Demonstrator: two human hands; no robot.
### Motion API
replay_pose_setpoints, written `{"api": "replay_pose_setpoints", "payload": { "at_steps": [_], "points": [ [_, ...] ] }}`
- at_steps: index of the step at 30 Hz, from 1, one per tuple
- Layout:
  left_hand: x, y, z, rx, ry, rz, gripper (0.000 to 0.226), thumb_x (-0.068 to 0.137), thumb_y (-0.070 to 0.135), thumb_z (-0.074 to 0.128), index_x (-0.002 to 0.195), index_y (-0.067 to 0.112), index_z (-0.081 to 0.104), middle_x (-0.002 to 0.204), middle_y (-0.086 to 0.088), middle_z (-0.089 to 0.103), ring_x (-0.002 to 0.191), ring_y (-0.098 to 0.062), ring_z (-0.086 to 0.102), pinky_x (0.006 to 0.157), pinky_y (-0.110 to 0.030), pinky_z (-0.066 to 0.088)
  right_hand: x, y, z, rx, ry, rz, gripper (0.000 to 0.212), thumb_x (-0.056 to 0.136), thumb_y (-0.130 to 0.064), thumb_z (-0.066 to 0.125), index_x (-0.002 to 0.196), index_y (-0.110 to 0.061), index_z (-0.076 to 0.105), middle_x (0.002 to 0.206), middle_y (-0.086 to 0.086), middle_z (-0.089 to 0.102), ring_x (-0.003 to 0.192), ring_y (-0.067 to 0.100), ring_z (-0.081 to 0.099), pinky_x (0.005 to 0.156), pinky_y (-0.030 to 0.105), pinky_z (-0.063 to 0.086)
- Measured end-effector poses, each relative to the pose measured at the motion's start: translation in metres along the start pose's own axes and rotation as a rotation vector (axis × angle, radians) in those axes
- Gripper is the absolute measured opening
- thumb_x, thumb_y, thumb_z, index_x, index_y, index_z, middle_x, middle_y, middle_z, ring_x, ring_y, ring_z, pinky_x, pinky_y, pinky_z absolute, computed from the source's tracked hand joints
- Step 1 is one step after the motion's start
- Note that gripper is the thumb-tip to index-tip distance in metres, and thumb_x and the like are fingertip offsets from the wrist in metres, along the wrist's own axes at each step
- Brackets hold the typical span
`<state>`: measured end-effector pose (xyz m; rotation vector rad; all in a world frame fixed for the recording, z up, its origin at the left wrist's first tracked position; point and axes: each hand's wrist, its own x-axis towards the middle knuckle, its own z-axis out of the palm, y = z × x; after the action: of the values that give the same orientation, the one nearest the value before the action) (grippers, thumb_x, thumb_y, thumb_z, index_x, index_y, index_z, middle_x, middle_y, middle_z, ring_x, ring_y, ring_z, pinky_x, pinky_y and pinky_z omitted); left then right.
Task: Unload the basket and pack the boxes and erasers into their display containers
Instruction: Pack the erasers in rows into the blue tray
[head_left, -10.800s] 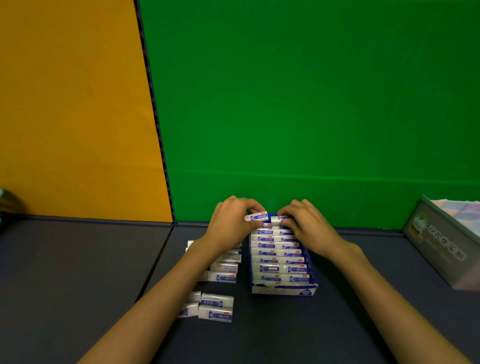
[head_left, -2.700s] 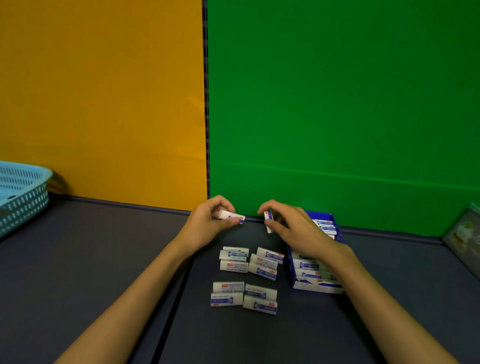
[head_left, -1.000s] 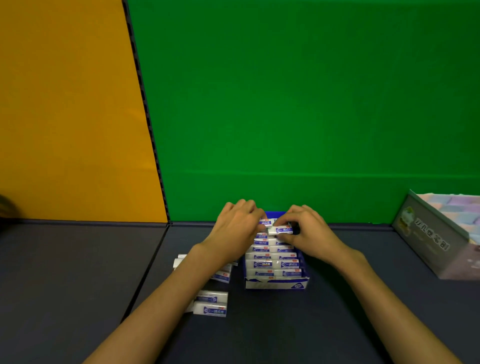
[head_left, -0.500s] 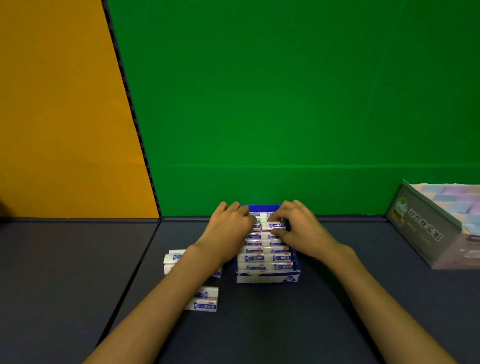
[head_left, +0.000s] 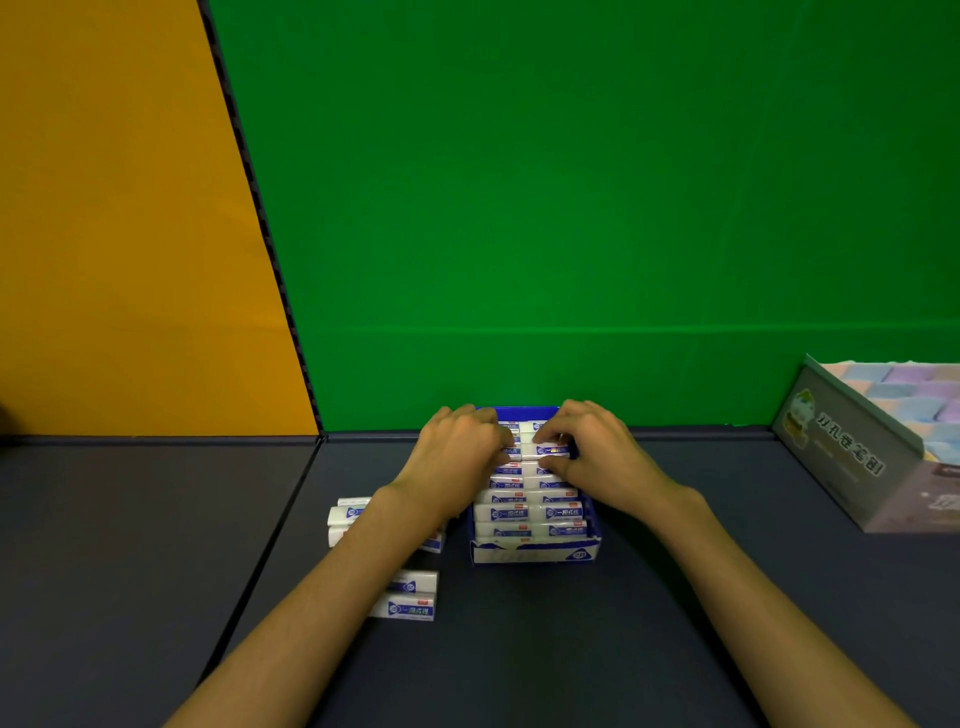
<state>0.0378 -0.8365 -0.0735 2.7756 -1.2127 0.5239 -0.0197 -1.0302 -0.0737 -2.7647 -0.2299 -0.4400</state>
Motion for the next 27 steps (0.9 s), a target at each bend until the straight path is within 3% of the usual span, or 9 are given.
{"api": "replay_pose_setpoints", "payload": {
  "at_steps": [15,22,27],
  "points": [
    [0.0,0.0,-0.001,-0.042,0.013,-0.02,0.027,0.099,0.039,0.055,0.116,0.022,0.068,0.112,0.001,0.064,0.106,-0.022,0.056,0.089,-0.037,0.042,-0.002,-0.006,-0.004,-0.018,-0.04,0.024,0.036,0.088,-0.025,0.074,0.122,-0.018,0.068,0.1,-0.013,0.049,0.095,0.005,0.04,0.081,0.021,0.03],
    [-0.017,-0.02,-0.018,-0.138,0.117,-0.049,0.036,0.1,0.047,0.049,0.126,0.025,0.062,0.119,0.005,0.062,0.11,-0.017,0.053,0.089,-0.036,0.041,-0.004,-0.026,-0.01,-0.003,-0.013,-0.019,0.032,0.093,-0.035,0.067,0.123,-0.023,0.066,0.114,-0.008,0.059,0.107,0.009,0.049,0.09,0.029,0.04],
    [-0.049,-0.057,-0.034,-0.164,0.022,-0.052,0.034,0.099,0.044,0.052,0.128,0.027,0.061,0.123,0.007,0.061,0.112,-0.015,0.053,0.094,-0.038,0.046,0.003,-0.053,-0.002,0.057,-0.02,-0.117,0.025,0.093,-0.032,0.066,0.116,-0.023,0.071,0.111,-0.007,0.065,0.105,0.011,0.056,0.093,0.033,0.046]
  ]
}}
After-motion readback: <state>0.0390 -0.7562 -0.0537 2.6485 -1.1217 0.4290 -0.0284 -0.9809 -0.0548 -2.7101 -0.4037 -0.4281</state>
